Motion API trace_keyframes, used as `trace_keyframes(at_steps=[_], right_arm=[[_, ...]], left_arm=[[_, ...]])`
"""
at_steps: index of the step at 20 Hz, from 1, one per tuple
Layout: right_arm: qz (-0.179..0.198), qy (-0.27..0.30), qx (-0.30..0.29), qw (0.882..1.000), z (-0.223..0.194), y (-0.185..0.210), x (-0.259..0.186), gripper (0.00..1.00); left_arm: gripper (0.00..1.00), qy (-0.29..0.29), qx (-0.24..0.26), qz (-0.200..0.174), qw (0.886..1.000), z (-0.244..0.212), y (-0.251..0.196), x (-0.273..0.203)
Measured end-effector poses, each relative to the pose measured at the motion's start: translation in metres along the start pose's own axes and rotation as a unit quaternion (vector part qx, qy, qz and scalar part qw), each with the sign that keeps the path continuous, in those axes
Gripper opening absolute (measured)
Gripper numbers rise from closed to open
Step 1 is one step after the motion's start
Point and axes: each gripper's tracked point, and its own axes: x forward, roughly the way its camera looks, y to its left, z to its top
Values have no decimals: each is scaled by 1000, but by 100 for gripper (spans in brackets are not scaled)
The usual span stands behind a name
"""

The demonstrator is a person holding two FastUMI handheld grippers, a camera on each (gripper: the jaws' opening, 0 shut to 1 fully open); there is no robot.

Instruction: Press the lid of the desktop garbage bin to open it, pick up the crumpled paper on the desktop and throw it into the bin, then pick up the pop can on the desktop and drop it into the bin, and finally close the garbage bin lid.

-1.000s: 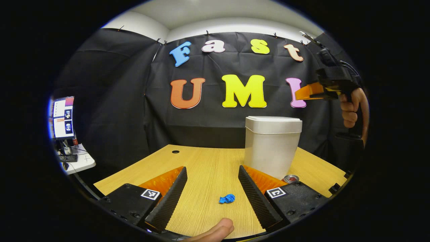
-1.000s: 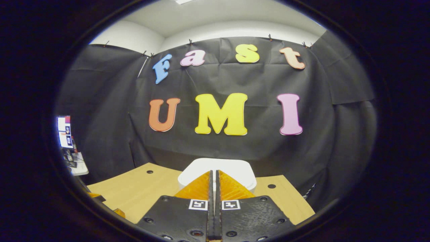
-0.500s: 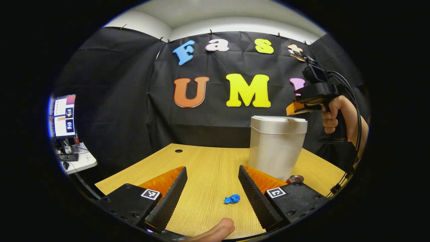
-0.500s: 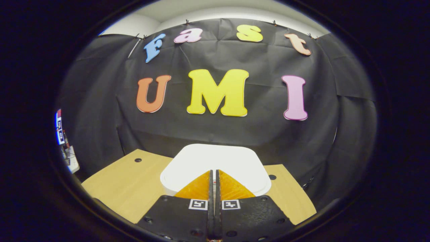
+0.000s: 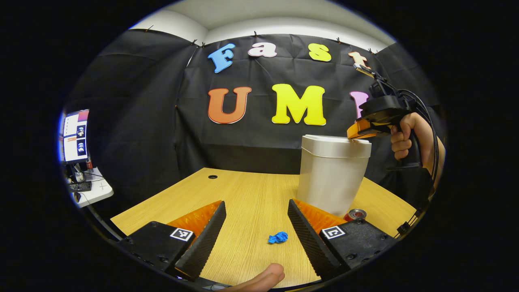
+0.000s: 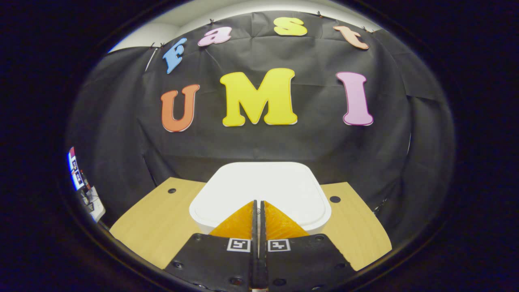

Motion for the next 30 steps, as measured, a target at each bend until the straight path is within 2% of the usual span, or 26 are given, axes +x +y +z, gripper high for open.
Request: trace_keyframes(at_steps=[6, 11, 15, 18, 19, 21, 23, 26, 28, 29, 30], right_arm=[[-5, -72, -62, 995, -14, 3, -46, 0], [31, -98, -40, 994, -43, 1, -85, 1], [22, -113, -31, 993, -70, -34, -109, 1], [17, -110, -22, 994, -97, -55, -122, 0], [28, -109, -18, 993, -104, -56, -128, 1], [36, -113, -5, 993, -118, -63, -139, 1], [33, -123, 1, 992, -130, -73, -147, 0], [38, -118, 15, 992, -136, -77, -147, 1], [60, -114, 39, 991, -135, -67, -145, 11], [65, -106, 40, 991, -138, -62, -143, 24], [63, -96, 37, 993, -144, -60, -139, 34]], left_arm=[[99, 15, 10, 6, 1000, -12, 10, 13], [99, 35, 19, 15, 999, -22, 17, 23], [99, 17, 45, 18, 999, -19, 14, 28], [99, 2, 46, 16, 999, -17, 3, 35], [99, -7, 40, 14, 999, -16, -2, 38], [99, -20, 22, -22, 999, -19, -28, 42], [99, 10, 22, -36, 999, -43, -42, 50], [99, 56, 36, -19, 998, -74, -46, 68], [99, 92, 41, -26, 995, -98, -54, 76], [99, 105, 49, -31, 993, -108, -57, 78], [100, 116, 61, -35, 991, -116, -59, 80]])
